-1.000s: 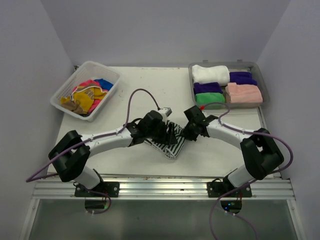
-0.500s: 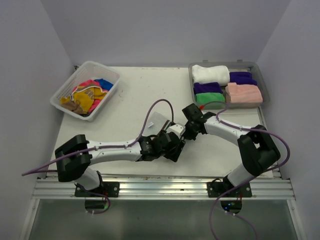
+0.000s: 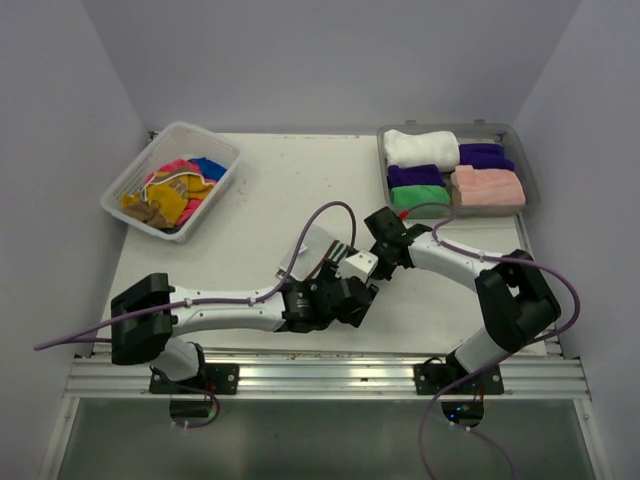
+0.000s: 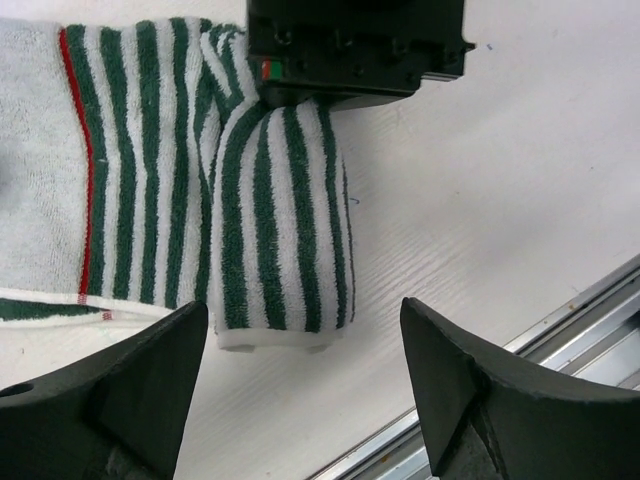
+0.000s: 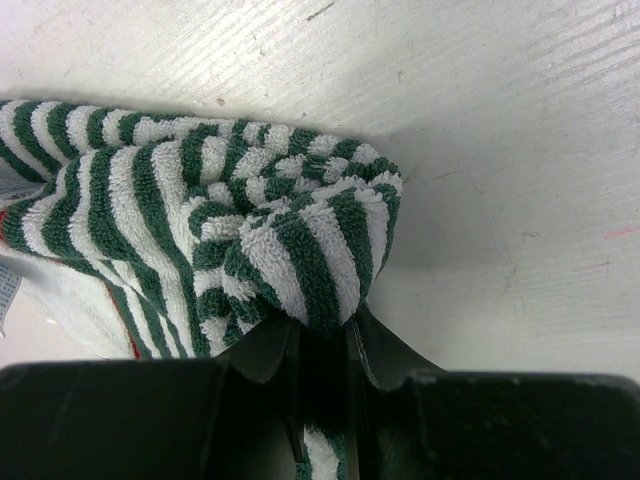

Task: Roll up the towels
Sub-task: Roll the towel

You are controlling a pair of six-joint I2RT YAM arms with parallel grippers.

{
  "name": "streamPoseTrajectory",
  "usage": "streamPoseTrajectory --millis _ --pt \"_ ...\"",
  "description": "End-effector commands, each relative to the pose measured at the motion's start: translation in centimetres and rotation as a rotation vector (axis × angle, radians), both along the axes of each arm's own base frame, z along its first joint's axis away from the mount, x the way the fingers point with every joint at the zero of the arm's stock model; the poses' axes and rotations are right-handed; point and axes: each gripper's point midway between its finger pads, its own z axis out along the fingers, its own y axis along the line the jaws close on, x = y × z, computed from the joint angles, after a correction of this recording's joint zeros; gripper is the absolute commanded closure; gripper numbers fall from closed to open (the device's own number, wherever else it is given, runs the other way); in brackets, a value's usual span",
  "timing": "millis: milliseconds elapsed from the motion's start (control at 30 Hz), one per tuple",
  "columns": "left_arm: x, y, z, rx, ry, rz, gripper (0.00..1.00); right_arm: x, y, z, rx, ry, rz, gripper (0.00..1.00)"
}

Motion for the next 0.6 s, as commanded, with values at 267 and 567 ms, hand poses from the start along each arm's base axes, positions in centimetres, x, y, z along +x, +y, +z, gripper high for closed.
streamPoseTrajectory --millis 267,567 --pt "-0.5 -3.8 1.6 -0.052 -0.024 -0.06 0.22 -2.5 -2.1 -1.3 -0.091 0.087 0.001 1.0" --pt "1.2 -3.4 -2.0 0.025 -0.025 -0.015 0.28 -2.8 -2.1 -1.0 -0.078 0.083 -0.005 1.0"
